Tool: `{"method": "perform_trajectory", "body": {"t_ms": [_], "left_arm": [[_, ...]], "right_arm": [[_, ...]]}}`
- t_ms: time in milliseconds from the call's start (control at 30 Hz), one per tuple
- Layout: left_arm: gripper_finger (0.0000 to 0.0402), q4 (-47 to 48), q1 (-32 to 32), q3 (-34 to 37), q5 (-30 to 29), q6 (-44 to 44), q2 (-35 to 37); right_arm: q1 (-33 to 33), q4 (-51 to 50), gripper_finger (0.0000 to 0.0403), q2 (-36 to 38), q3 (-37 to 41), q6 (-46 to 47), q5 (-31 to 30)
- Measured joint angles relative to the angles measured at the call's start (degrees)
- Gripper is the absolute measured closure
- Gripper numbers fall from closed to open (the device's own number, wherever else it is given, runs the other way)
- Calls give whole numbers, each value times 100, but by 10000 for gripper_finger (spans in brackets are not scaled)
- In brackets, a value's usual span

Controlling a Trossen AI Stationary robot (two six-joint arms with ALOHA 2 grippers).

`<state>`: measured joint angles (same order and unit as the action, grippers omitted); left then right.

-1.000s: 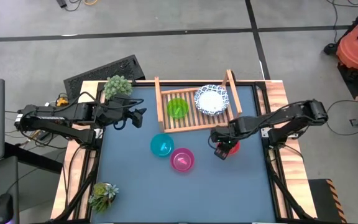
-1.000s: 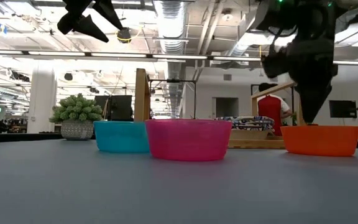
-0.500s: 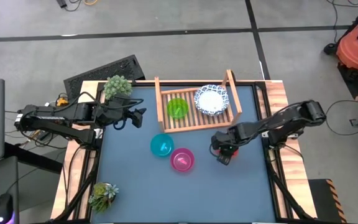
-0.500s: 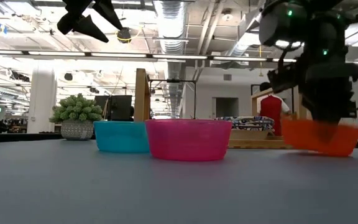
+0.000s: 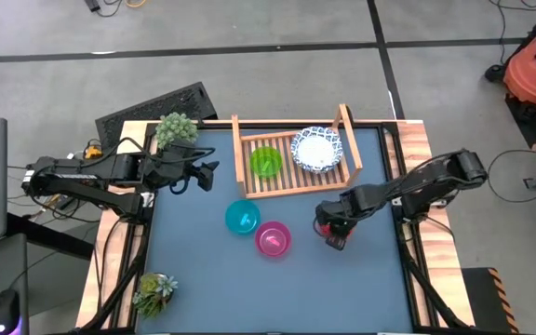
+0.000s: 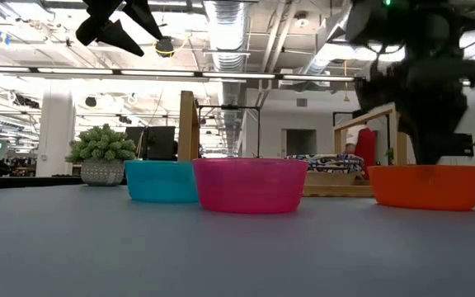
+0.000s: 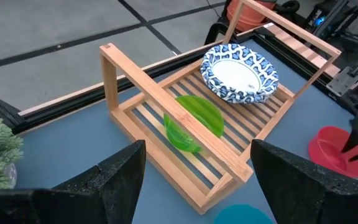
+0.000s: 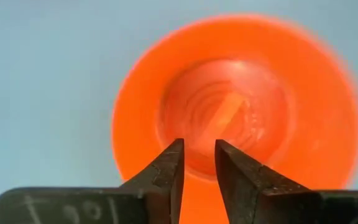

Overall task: Place and stack bowls onto a shelf
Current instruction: Stack the orange bowl on top of the green bowl on the shelf

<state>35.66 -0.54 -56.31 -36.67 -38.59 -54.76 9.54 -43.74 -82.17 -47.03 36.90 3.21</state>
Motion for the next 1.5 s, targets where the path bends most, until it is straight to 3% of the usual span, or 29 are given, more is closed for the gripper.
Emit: {"method": "perform_trajectory", "body": {"t_ms": [200, 367, 567, 867, 1000, 1067, 1200, 1367, 1500], "left_arm": [[127, -4, 0, 0, 0, 38, 0], [127, 0, 0, 0, 9, 81, 0], [127, 2, 0, 0, 7, 83, 0], [127, 4, 0, 0, 11, 83, 0], [127, 8, 0, 0, 14, 79, 0], [127, 11, 0, 0, 17, 76, 0], [127, 15, 0, 0, 15, 76, 0], [127, 59, 0, 0, 13, 59, 0], [127, 110, 0, 0, 11, 59, 0]], "right_arm": [[-104, 277, 277, 917, -2, -35, 432], [175, 466, 223, 1223, -7, -207, 565], [472, 462, 147, 668, -7, -438, 339], [549, 555, 143, -379, -7, -782, 368], [472, 295, 180, -649, -5, -736, 277], [447, 244, 230, -646, -4, -729, 248], [449, 241, 369, -439, -7, -765, 223], [342, 79, 379, -22, -268, -761, 309], [-18, 94, 379, 423, -880, -1496, 764]]}}
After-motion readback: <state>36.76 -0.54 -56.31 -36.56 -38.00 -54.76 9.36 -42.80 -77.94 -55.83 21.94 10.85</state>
